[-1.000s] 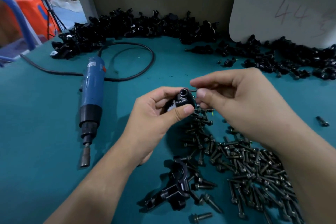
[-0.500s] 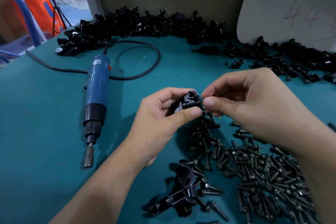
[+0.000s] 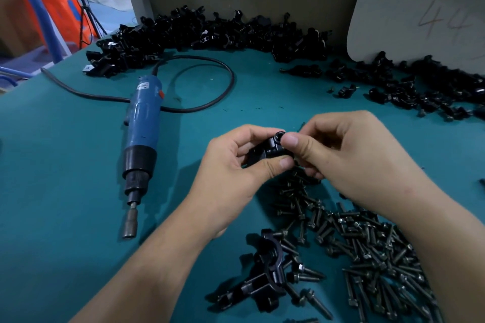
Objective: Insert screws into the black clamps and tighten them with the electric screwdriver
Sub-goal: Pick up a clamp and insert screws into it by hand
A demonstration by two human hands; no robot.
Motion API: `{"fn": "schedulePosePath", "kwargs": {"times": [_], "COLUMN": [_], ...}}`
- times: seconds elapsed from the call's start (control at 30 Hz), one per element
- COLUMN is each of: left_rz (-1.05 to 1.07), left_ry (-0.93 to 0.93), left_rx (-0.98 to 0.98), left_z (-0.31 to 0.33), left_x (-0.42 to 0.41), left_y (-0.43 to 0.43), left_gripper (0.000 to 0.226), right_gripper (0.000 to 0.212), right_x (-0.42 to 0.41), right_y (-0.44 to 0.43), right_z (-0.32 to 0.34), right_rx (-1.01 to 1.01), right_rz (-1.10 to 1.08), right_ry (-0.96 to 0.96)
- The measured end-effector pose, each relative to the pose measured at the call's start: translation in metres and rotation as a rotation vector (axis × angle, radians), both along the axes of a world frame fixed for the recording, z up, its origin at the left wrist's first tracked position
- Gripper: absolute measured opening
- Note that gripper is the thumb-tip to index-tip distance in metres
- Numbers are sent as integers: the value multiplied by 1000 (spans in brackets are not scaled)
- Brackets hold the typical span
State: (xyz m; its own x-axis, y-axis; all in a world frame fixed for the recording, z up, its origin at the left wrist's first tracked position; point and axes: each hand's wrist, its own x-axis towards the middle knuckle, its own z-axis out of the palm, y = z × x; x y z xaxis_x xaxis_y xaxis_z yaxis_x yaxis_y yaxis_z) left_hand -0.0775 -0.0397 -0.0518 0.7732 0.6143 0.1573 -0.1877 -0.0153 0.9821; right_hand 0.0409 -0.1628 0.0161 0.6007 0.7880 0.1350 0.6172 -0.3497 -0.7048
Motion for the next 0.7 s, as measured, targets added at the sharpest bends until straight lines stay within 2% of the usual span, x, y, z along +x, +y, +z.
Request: {"fn": "schedulePosePath", "kwargs": {"times": [0.07,0.13,0.17,0.23,0.27,0.3,0.37,0.47,0.57,0.63,0.7], "left_rz": [-4,4,13,25,27,27,21,8,3,2,4], "left_ry": [1,11,12,12,15,19,19,12,14,15,16], "left_rx": [8,20,17,-14,-16,-10,-11,-16,-16,-25,-33], "left_z": [0,0,0,0,-1,-1,-1,0,1,1,0], "left_x": [0,1,1,2,2,2,2,1,1,1,1], "left_y": [0,0,0,0,0,0,0,0,0,0,0], "left_gripper": [37,37,37,37,37,36,36,37,35,33,35], "right_gripper": [59,65,60,32,19,14,17,39,53,46,26], "right_x": [-1,1,3,8,10,11,9,4,4,6,6], "right_y": [2,2,0,-4,-6,-7,-5,-1,-1,-4,-5], "right_z": [-2,-1,-1,0,0,-1,-3,-7,-6,-4,-5], "right_rx": [-38,-93,-110,-115,-115,-111,-101,-127,-161,-171,-121], "right_rz": [2,38,72,140,165,176,169,141,128,108,120], "right_ry": [-47,-54,-18,74,81,62,23,-32,14,5,-16]}}
